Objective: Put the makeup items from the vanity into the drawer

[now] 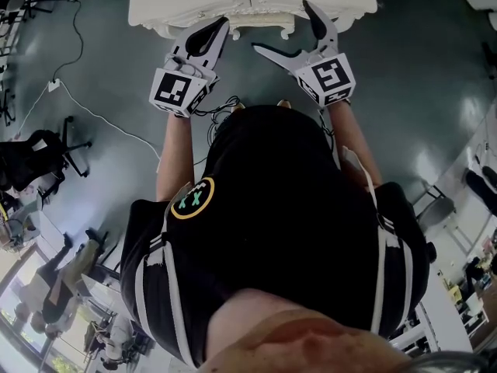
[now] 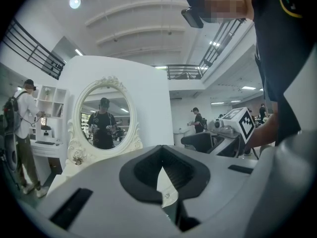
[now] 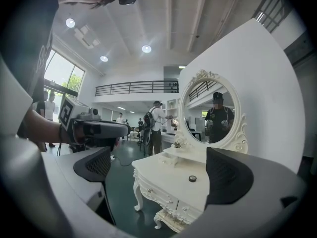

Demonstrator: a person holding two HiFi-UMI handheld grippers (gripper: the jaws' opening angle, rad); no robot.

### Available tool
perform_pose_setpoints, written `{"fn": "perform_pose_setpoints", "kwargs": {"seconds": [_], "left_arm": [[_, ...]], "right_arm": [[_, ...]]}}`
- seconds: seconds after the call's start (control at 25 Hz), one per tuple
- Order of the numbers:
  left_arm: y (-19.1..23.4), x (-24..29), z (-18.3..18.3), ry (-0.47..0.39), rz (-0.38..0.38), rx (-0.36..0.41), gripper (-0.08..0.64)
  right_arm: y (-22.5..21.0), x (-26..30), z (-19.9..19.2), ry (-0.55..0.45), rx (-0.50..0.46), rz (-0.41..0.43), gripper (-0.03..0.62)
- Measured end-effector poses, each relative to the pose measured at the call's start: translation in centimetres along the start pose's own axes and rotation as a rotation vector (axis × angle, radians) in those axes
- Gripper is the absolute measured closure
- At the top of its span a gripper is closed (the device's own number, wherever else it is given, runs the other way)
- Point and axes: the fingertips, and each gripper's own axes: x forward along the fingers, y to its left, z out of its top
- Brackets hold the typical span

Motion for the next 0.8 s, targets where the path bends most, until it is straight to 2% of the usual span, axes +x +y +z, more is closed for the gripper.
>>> {"fn": "perform_pose_setpoints", "kwargs": {"seconds": [0.28, 0.48, 0.64, 0.8], "left_arm": [[-2.4, 2.3, -0.4, 0.021, 0.043, -0.006, 0.541], [-2.9, 3.8, -0.8, 0.041, 0.043, -0.006, 0.541], [-0.8, 5.5, -1.3, 0.049, 0.04, -0.009, 0.541], [3.5, 7.4, -3.1, 0.043, 0.028, -0.021, 0.541]], "right_arm": [[-2.4, -2.3, -1.5, 0.012, 0.002, 0.038, -0.008], [-4.3, -2.3, -2.3, 0.025, 0.001, 0.047, -0.008], [-6.1, -0.2, -2.6, 0.033, 0.003, 0.046, -0.008], [-7.9, 4.1, -3.4, 0.054, -0.001, 0.035, -0.008]]}}
